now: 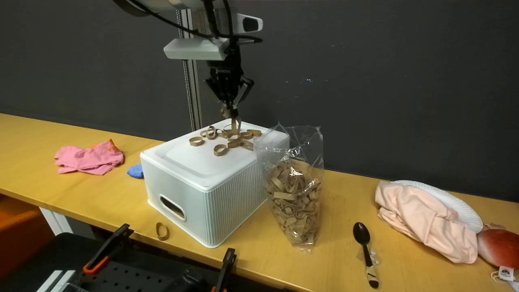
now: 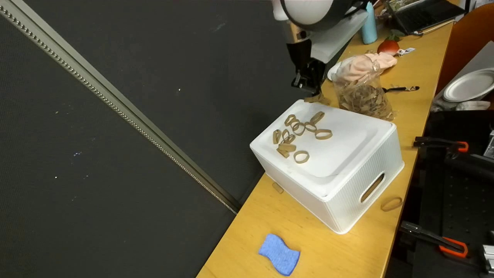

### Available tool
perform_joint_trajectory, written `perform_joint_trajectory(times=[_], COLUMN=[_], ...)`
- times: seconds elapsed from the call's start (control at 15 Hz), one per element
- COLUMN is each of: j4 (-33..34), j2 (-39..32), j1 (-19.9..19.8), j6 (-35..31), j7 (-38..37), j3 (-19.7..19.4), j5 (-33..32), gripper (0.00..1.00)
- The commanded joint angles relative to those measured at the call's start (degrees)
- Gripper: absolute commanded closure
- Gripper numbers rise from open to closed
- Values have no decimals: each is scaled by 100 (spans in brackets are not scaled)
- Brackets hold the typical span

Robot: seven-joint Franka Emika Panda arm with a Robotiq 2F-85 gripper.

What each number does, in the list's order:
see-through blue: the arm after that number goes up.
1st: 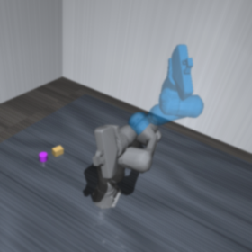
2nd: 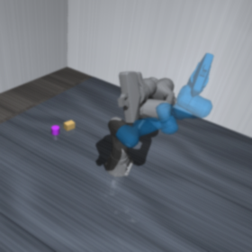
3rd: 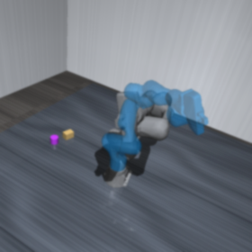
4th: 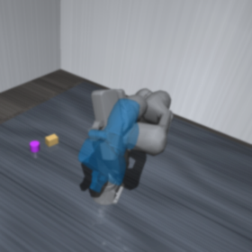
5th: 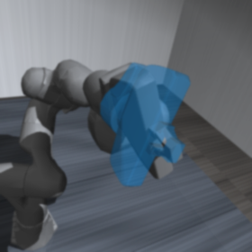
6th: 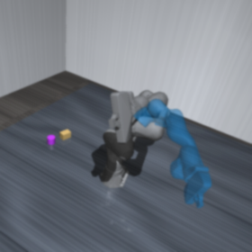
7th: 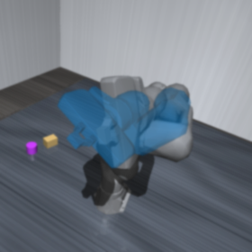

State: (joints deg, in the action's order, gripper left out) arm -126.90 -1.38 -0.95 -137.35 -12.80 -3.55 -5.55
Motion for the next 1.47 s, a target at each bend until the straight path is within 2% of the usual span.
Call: perform_joint_trajectory(times=[0.0, 0.33, 1.13, 1.4], j4=[-132, -257, -1003, -1156], j2=[228, 350, 1195, 1172], j1=[-311, -674, -928, -1070], j6=[87, 69, 30, -59], j7=[128, 279, 152, 222], j3=[-197, -458, -510, -568], j5=[-19, 4, -272, -211], gripper=[99, 99, 99, 99])
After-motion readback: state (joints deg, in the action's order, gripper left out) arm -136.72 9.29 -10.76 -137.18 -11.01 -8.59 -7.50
